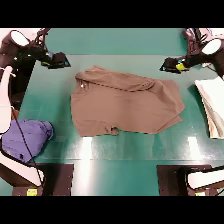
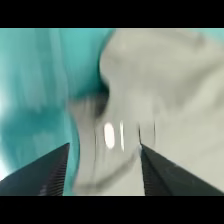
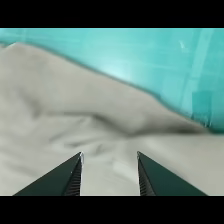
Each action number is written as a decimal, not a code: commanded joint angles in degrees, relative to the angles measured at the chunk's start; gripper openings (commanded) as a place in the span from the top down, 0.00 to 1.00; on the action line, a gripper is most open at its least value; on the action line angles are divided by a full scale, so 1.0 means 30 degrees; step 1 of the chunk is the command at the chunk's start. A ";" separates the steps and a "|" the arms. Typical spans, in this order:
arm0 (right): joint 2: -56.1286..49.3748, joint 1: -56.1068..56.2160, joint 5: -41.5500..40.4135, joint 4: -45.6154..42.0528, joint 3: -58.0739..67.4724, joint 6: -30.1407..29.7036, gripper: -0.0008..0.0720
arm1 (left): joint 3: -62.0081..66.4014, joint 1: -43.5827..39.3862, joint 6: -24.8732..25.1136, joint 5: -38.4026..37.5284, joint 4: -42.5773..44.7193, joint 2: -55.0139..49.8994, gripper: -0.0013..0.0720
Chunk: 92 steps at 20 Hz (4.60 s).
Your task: Fold the shirts.
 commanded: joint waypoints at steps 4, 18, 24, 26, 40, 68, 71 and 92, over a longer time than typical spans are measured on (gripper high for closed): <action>0.5289 -0.1770 0.2164 0.0000 -0.4532 -0.1035 0.44 | -0.5770 0.0860 -0.0605 -0.3184 0.0393 0.3752 0.30; 1.1336 -0.4007 0.2171 -0.0007 -1.0280 -0.1413 0.44 | -2.2382 -0.2739 -0.1574 0.5421 -0.2135 1.0469 0.30; 1.1482 -0.5595 0.4007 -0.0772 -1.0695 -0.1887 0.44 | -2.1886 -0.2900 -0.1530 0.6098 -0.3213 1.0491 0.95; 1.1883 -0.7490 0.3963 -0.0787 -1.2378 -0.1887 0.44 | -2.1077 -0.2900 -0.1530 0.5727 -0.3213 1.0491 0.95; 0.7344 -1.0805 -0.1260 0.4488 -1.9861 -0.4167 0.57 | -1.8753 -0.2907 -0.1523 0.5479 -0.3220 1.0484 0.95; 1.6167 -1.1599 0.0736 0.4291 0.4095 -0.3738 0.97 | 0.6404 -0.2841 -0.2922 0.4000 0.0211 1.7792 0.95; 1.4120 -1.2043 0.2812 0.4350 0.7213 -0.2681 0.97 | 0.5253 -0.2841 -0.3198 0.4087 0.0226 1.7784 0.95; -0.3096 -0.4546 0.1894 -0.0641 0.4146 -0.0940 0.97 | -0.0430 -0.2557 -0.0874 0.6747 -0.0095 -0.0466 0.95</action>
